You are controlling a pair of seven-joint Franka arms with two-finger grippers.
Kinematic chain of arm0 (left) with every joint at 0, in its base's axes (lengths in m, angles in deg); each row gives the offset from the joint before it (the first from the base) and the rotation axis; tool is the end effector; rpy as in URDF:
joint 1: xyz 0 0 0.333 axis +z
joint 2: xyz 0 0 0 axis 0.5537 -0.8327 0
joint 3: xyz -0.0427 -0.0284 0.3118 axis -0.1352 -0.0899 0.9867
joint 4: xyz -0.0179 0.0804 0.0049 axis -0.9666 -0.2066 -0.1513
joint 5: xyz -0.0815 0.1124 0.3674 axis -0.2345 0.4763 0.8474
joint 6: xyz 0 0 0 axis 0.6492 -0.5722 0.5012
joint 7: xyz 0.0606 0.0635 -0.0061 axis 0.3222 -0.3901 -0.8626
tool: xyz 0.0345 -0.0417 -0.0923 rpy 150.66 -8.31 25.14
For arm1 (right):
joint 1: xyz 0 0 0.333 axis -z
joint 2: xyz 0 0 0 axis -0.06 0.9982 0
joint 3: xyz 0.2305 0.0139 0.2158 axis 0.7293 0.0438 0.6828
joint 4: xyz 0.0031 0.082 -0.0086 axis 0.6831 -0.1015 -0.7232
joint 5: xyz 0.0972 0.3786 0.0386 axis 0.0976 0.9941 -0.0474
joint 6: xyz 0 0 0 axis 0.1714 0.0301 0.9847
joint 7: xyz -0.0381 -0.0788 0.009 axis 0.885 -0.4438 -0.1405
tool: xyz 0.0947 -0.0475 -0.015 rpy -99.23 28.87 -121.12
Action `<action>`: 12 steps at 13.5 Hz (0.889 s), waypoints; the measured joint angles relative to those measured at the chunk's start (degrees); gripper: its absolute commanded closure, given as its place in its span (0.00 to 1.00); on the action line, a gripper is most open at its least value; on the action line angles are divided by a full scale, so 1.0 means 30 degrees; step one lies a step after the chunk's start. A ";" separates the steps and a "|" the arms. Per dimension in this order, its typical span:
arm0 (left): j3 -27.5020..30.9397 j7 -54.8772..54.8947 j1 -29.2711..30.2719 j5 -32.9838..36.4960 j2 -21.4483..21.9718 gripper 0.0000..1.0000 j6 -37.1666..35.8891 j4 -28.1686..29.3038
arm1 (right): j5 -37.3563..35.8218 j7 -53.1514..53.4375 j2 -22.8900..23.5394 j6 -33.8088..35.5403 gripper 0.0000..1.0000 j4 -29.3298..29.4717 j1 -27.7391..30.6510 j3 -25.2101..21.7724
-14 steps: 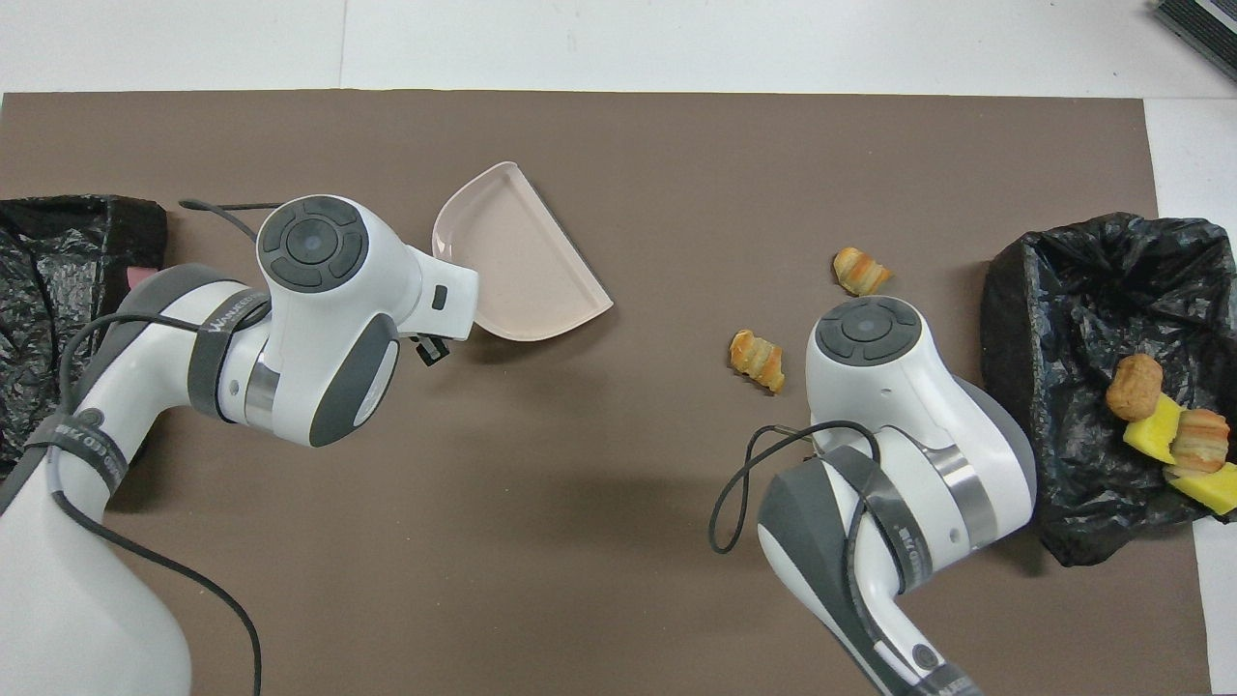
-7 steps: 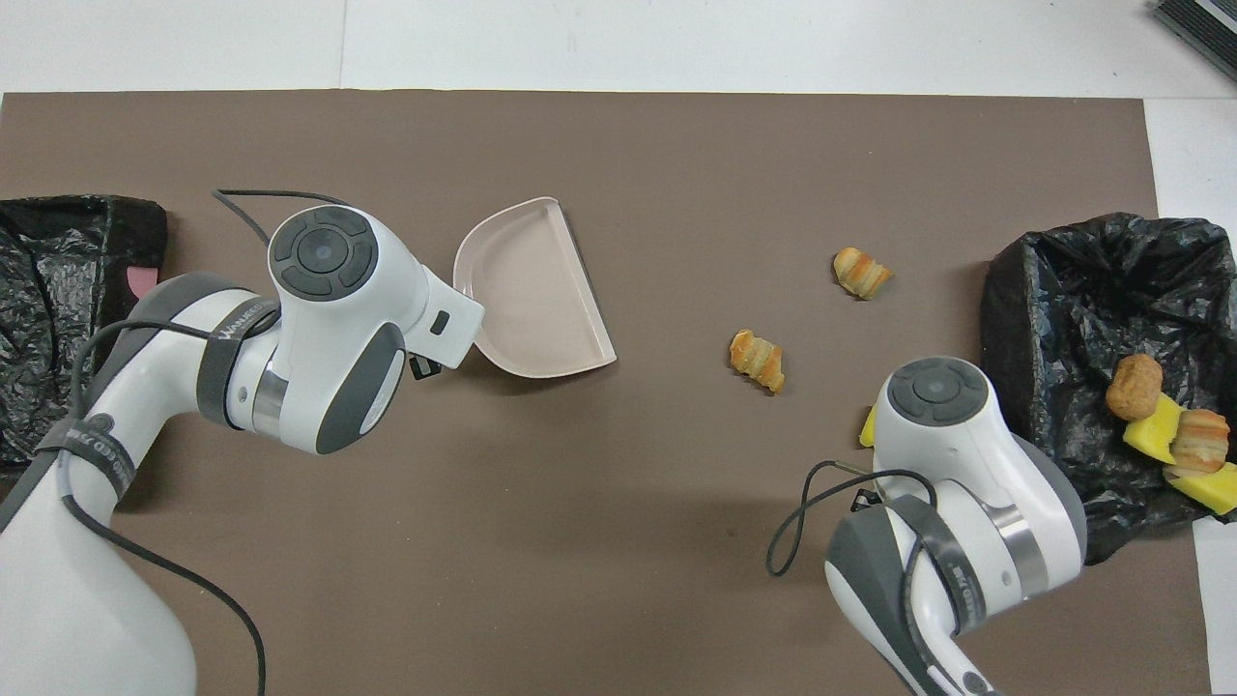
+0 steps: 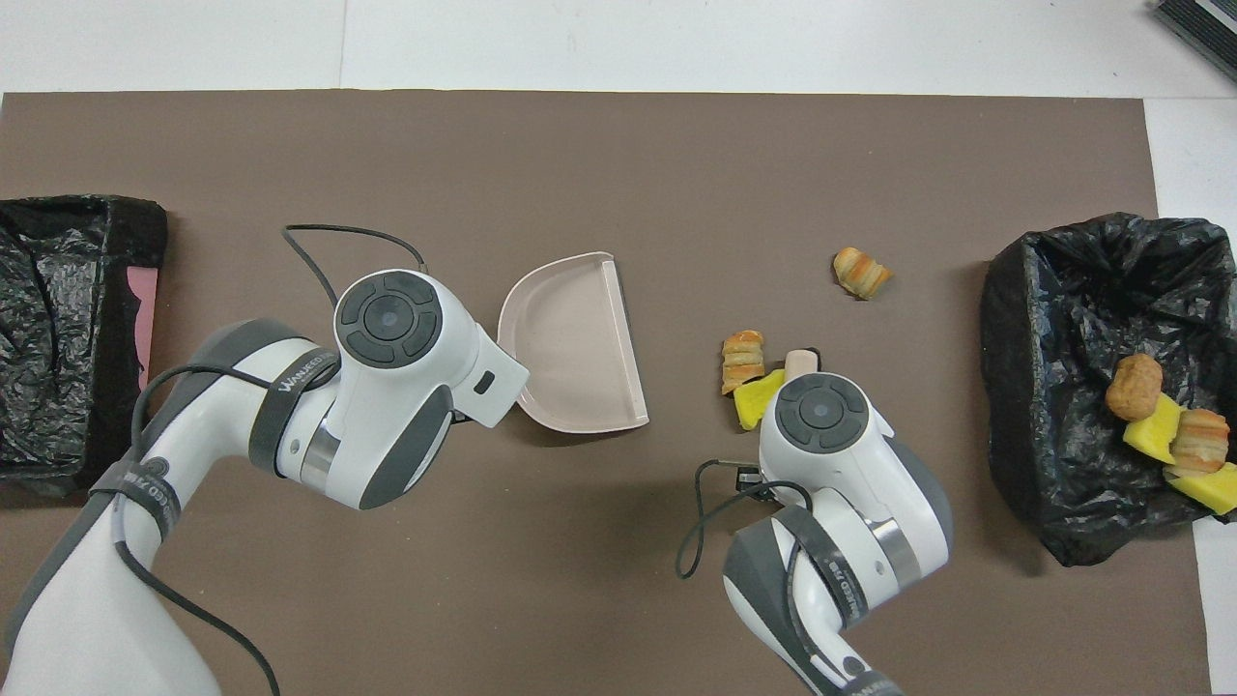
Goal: Sweep and dump trash in bin
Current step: 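Sweep the bread and sponge into the dustpan with the right gripper's brush, then draw the brush back toward the far bread piece with the right gripper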
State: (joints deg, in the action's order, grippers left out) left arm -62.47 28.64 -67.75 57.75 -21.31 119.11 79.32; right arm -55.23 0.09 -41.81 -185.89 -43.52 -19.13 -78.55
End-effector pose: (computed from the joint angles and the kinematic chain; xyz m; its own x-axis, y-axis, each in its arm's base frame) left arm 0.5261 -0.2785 0.3626 0.1198 -0.9914 -0.0531 -0.9918 -0.1171 -0.0507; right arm 0.4470 0.2143 0.3049 0.9581 -0.1617 -0.2365 -0.1174 -0.9746 0.1909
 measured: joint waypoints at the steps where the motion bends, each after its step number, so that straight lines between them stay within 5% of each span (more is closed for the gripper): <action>1: 0.0031 0.0000 0.0020 0.0004 0.0041 1.00 0.0101 0.0172 | 0.0679 -0.1076 0.0395 -0.0004 1.00 0.0650 -0.0088 0.0014; 8: 0.0115 0.0010 0.0169 0.0040 0.0428 1.00 0.0910 0.1020 | 0.7030 -0.4262 0.2741 -0.0773 1.00 0.4637 -0.2352 0.0991; 12: 0.0167 0.0000 0.0325 0.0072 0.0432 1.00 0.1078 0.1081 | 0.7325 -0.4989 0.3143 -0.0212 1.00 0.6275 -0.2318 0.0926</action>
State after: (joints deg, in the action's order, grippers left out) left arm -61.97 28.64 -66.77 57.97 -20.01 122.35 82.56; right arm -33.25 -14.88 -32.38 -186.53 -24.70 -26.08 -75.77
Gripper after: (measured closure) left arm 0.683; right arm 0.744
